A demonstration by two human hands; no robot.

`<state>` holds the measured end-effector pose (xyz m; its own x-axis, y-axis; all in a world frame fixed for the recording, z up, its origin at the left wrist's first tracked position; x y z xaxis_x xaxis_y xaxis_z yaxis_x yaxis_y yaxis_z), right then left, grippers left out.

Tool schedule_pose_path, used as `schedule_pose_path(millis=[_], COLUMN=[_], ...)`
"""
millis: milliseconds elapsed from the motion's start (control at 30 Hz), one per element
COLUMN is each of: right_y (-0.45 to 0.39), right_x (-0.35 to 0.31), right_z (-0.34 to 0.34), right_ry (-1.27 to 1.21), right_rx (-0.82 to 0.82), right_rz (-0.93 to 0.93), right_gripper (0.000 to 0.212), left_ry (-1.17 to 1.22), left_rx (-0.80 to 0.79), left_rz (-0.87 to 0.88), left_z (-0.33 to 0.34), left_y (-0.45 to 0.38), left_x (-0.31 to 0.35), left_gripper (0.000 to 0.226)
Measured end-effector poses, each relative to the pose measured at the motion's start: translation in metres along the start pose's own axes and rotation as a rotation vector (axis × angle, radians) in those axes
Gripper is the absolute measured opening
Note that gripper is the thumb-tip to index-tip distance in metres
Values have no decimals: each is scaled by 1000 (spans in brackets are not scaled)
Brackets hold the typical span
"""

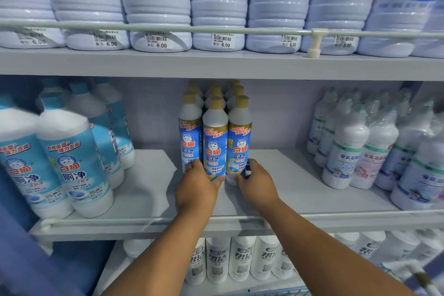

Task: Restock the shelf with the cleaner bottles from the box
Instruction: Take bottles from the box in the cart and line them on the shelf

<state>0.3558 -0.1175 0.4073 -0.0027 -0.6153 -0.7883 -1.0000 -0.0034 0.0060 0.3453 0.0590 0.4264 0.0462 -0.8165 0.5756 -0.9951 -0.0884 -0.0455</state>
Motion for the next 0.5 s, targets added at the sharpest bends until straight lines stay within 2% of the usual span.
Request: schedule_pose_path(millis=[133,300,500], right_y=[-5,-9,-14], right_x=[1,0,1], right_z=[3,1,2], right_ry=[8,12,22], right_rx=[13,0,8], right_rz=[3,22,6], right_gripper=[43,55,46], left_ry=[-83,-93,-115], left_rx=[-44,-48,-43], left_rz=[-61,-80,-90], left_z=[0,3,3], left_y=[-10,-15,-18], left_x=[5,5,7], left_gripper=[60,60,60])
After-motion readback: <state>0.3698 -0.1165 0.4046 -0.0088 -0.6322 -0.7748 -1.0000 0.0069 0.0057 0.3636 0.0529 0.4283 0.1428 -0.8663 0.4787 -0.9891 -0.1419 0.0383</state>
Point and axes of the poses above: each hand's wrist, its own y-axis away from the middle knuckle, its own z-axis out of the palm, x = y × z, the point moved 6 cm from there along -y, towards the middle knuckle, and after that the axes turned 14 degrees about -x, right-handed, at the moved point
